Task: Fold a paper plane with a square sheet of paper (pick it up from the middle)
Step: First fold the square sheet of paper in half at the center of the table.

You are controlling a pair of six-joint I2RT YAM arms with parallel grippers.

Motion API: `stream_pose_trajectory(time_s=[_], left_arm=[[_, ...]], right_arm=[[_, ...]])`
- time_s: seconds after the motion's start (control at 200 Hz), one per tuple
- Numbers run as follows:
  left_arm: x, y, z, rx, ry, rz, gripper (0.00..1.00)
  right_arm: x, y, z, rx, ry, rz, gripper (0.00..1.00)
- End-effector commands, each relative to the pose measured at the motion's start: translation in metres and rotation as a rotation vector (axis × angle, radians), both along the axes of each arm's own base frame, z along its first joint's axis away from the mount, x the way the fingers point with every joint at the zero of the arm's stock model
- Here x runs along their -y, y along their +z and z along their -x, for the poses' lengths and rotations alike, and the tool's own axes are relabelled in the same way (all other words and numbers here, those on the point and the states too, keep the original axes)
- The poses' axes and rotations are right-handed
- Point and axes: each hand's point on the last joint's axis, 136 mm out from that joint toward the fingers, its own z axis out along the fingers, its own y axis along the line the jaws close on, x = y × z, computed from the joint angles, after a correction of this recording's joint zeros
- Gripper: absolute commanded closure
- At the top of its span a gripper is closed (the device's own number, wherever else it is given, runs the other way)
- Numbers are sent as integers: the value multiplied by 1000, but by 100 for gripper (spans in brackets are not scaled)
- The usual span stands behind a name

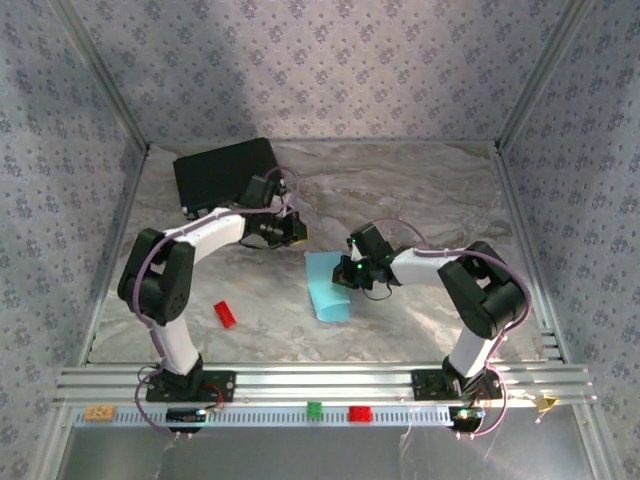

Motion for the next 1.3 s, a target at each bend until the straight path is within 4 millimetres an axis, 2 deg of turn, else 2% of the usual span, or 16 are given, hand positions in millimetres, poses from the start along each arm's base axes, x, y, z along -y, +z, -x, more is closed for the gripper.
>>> stream_pose_trajectory(time_s=[0.0,0.075,0.145,0.35,0.6,0.899,1.024,1.224,1.294], left_arm=[[15,-15,43,-119,-69,41,100],[22,-21,62,-152,-108,54,100],[21,-30,74,-173,-122,40,100],[19,-44,91,-217,-142,61,100],[27,-37,86,-215,-148,114,100],[24,-60,97,-273,-141,92,100],[18,-74,104,-294,-140,62,100],[-8,-115,130,-330,-149,-46,100],[-13,-121,133,-333,-142,-53,100]], right_arm=[[25,-26,18,-79,-39,119,100],[26,-27,19,-80,-38,119,100],[26,-27,20,-81,-34,120,100],[26,-27,21,-83,-29,121,100],[25,-26,19,-81,-24,120,100],[28,-28,21,-88,-28,125,100],[29,-30,22,-91,-27,128,100],[31,-32,24,-93,-31,133,100],[32,-32,24,-93,-34,133,100]])
